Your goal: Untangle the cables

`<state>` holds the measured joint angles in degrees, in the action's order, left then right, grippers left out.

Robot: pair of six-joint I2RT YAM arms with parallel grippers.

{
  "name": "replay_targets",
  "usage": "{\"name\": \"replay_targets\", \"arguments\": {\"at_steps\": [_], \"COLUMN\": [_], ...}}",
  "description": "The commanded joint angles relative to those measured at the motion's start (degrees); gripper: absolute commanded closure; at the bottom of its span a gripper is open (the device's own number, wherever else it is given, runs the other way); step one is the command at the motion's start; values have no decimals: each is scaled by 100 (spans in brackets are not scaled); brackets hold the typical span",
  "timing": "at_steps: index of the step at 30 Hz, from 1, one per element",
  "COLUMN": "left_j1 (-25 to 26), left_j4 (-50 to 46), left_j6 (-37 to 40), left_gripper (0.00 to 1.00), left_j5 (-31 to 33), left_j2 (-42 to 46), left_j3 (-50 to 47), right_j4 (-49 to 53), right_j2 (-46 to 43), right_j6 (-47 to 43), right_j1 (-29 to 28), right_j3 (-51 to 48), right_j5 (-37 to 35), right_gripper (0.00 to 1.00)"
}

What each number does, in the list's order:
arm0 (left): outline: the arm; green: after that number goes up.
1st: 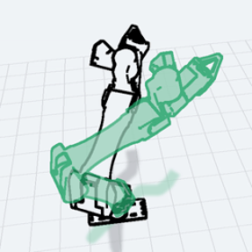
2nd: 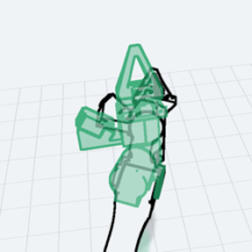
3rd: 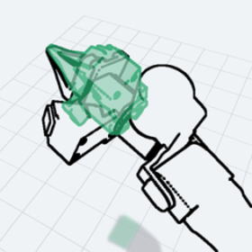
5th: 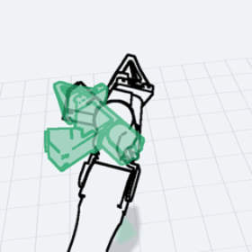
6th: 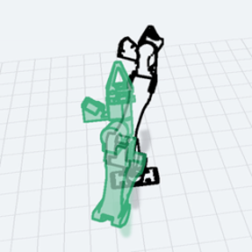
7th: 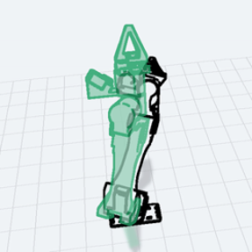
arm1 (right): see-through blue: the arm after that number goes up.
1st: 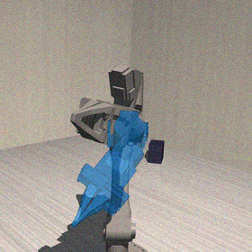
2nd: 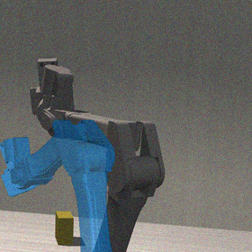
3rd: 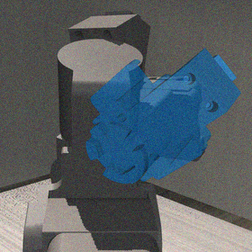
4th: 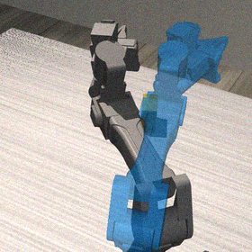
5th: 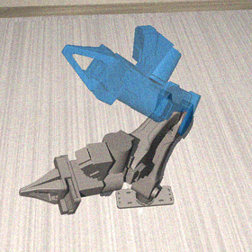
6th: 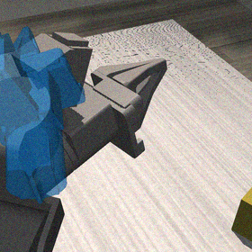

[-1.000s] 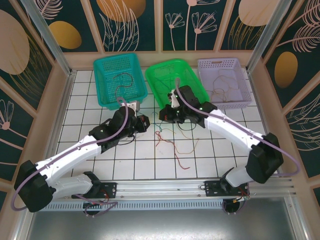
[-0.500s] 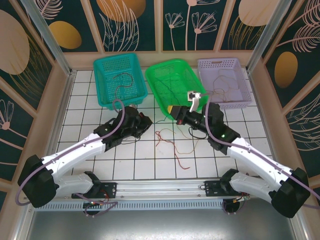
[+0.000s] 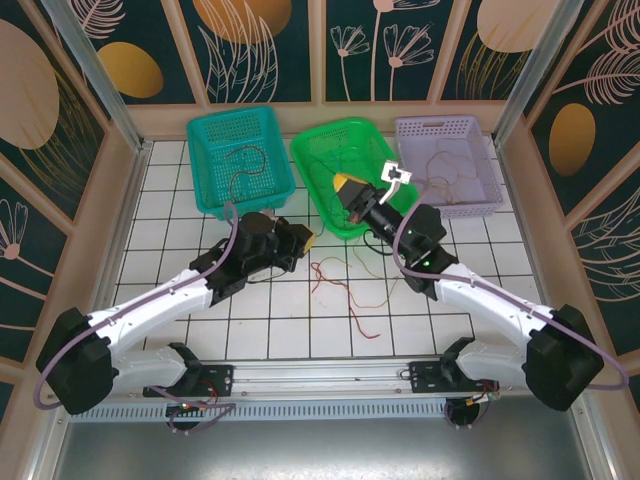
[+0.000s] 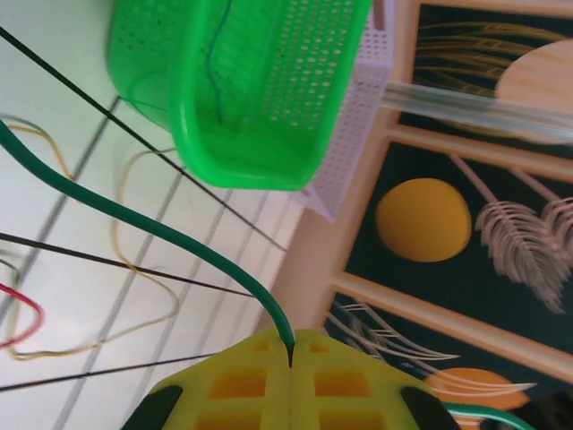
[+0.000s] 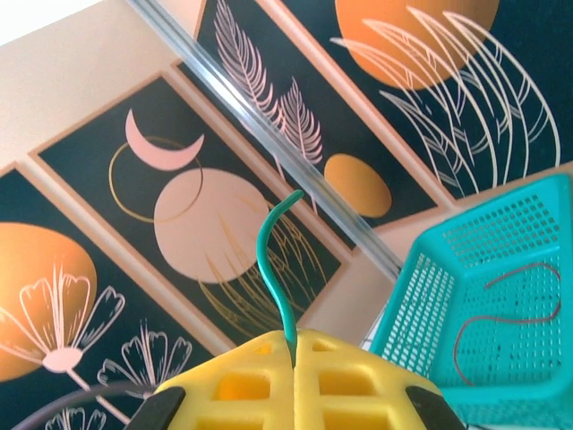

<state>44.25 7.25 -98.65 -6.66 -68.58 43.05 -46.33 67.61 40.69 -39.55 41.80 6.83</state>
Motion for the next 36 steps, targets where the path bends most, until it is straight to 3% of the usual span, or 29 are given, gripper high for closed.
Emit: {"name": "replay_targets", "arguments": {"at_steps": [1, 7, 10, 14, 18, 22, 26, 29, 36], "left_j1": [-13, -17, -13, -48, -354, -801, -988, -982, -985], "left_j4": [-381, -110, -127, -816, -1772, -2912, -3278, -3143, -3151], "left_j6": [-860, -1293, -1312, -783, 77, 1224, 2307, 2649, 3267], "left_gripper": [100, 100, 100, 59, 40, 36, 31, 24, 21], "left_j5": [146, 165, 342, 1113, 1440, 1740, 1664, 1375, 732], "left_j2": [125, 264, 368, 820, 1203, 1497, 1413, 1214, 710], "left_j3": [-538, -712, -651, -266, 246, 882, 1232, 1237, 1232], "right_j4": [-1866, -1777, -1162, 107, 1032, 1811, 2007, 2363, 2728], "right_j2": [-96, -122, -183, -365, -679, -977, -1147, -1120, -1127], "right_j6": [379, 562, 470, 88, -227, -604, -624, -743, -668], "right_j1": [243, 221, 222, 220, 277, 492, 786, 1023, 1012], "right_j3": [598, 613, 781, 1169, 1184, 1231, 1260, 1447, 1271], "right_j5": [-446, -337, -107, 438, 908, 1289, 1755, 1987, 2434], "right_gripper": [100, 100, 100, 100, 100, 100, 100, 100, 100]}}
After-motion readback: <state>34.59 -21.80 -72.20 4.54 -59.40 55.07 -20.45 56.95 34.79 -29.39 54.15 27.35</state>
